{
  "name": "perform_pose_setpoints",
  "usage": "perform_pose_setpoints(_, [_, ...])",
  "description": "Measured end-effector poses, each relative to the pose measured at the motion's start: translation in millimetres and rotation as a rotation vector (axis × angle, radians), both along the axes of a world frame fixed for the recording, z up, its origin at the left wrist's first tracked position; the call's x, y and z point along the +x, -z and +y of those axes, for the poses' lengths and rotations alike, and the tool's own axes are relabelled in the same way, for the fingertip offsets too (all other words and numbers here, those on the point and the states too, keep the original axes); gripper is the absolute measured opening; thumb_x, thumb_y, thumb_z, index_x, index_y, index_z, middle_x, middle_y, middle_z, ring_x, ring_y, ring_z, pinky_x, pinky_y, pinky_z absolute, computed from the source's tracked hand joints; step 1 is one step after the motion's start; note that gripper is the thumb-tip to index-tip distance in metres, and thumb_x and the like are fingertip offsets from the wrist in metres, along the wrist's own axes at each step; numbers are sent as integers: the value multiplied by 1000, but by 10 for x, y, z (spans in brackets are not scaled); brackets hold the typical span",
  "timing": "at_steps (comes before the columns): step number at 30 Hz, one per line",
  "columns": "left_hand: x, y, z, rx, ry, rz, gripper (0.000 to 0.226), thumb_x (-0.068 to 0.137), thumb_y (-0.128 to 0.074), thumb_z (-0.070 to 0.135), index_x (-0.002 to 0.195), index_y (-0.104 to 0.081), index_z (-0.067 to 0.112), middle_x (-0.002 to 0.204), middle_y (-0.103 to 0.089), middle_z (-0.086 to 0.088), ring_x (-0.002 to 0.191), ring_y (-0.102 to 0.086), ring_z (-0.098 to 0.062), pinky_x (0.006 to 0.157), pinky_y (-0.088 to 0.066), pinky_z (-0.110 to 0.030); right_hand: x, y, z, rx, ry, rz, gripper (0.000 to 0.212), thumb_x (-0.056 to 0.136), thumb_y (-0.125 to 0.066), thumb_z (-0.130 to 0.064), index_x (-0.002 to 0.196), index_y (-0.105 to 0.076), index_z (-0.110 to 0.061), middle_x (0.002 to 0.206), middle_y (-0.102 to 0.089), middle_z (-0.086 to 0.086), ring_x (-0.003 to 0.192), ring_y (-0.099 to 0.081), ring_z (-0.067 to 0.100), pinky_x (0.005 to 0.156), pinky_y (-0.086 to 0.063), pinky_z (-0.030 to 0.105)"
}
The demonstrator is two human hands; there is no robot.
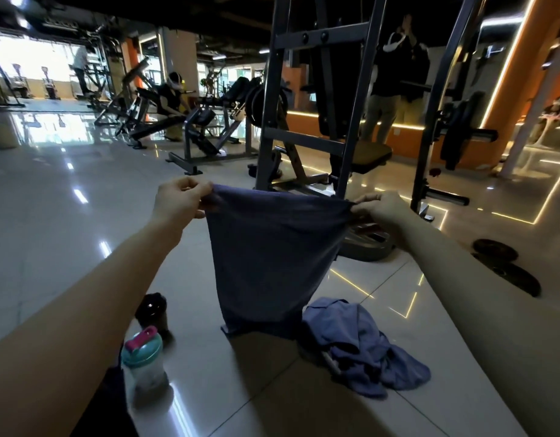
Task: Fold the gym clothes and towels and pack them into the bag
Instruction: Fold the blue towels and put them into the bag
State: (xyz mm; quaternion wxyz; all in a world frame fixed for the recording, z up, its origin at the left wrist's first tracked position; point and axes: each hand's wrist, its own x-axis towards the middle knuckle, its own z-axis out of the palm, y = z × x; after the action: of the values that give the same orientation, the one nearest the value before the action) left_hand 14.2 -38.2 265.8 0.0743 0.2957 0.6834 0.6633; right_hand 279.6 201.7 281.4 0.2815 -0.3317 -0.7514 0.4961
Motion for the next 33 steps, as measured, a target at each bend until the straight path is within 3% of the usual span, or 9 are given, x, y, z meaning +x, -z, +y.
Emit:
perform_pose_setpoints(3, [15,10,-309,-324,77,91,13,95,-69,20,91,-66,9,81,-66,-10,56,-65,-11,56,-42,-26,255,36,-125,-53,-152,-221,14,93,-66,-11,105,-71,-7,104,-73,17,89,-75,25,65,-57,29])
perform_pose_setpoints(9, [69,288,-747,-738,298,100,9,94,-68,12,100,-74,9,84,-67,-7,73,-59,-15,60,-43,-25,491,232,-320,-140,-344,-465,22,94,-63,-4,115,-65,3,100,-69,26,84,-74,31,61,-56,31])
perform_pose_setpoints(13, [130,493,-842,-942,518,53,11,91,-70,8,99,-77,8,82,-69,-5,69,-59,-11,58,-44,-22,603,408,-422,-193,-475,-654,21,96,-61,-6,114,-67,1,100,-66,22,84,-73,29,63,-55,31])
perform_pose_setpoints(16, [268,632,-863,-1078,697,-32,11,93,-62,-2,88,-69,5,73,-64,-9,56,-60,-10,49,-42,-19,701,546,-543,-260,-589,-767,12,96,-60,-7,105,-68,-6,96,-69,15,85,-70,27,66,-54,31])
perform_pose_setpoints(18, [327,746,-846,-1163,776,-86,13,94,-58,-4,90,-64,7,75,-66,-14,64,-66,-17,51,-46,-21,750,677,-596,-330,-604,-776,15,96,-60,-4,111,-63,-6,100,-66,17,86,-70,29,66,-56,32])
perform_pose_setpoints(22, [307,1047,-766,-1231,752,-144,11,93,-58,-5,95,-63,5,87,-73,-20,85,-74,-31,63,-55,-28,780,1042,-681,-447,-517,-708,17,93,-60,4,106,-56,-5,90,-66,18,82,-72,36,69,-58,39])
perform_pose_setpoints(26, [286,1336,-661,-1285,711,-142,15,91,-58,-9,96,-62,4,92,-75,-22,84,-75,-34,63,-58,-31,765,1425,-675,-515,-492,-842,8,93,-54,0,99,-56,-5,68,-63,13,67,-69,30,55,-53,32])
perform_pose_setpoints(31, [267,1784,-627,-1332,741,-229,18,93,-60,-3,107,-69,4,100,-75,-21,89,-76,-34,67,-58,-32,691,1740,-549,-570,-508,-1044,36,74,-68,-16,106,-57,-4,76,-56,12,61,-54,21,57,-43,28])
perform_pose_setpoints(33, [293,2007,-631,-1335,739,-295,20,93,-61,-1,110,-71,4,103,-76,-20,90,-76,-31,72,-58,-33,639,1891,-510,-559,-491,-1096,37,79,-68,-18,109,-59,1,79,-63,16,63,-56,23,64,-44,31])
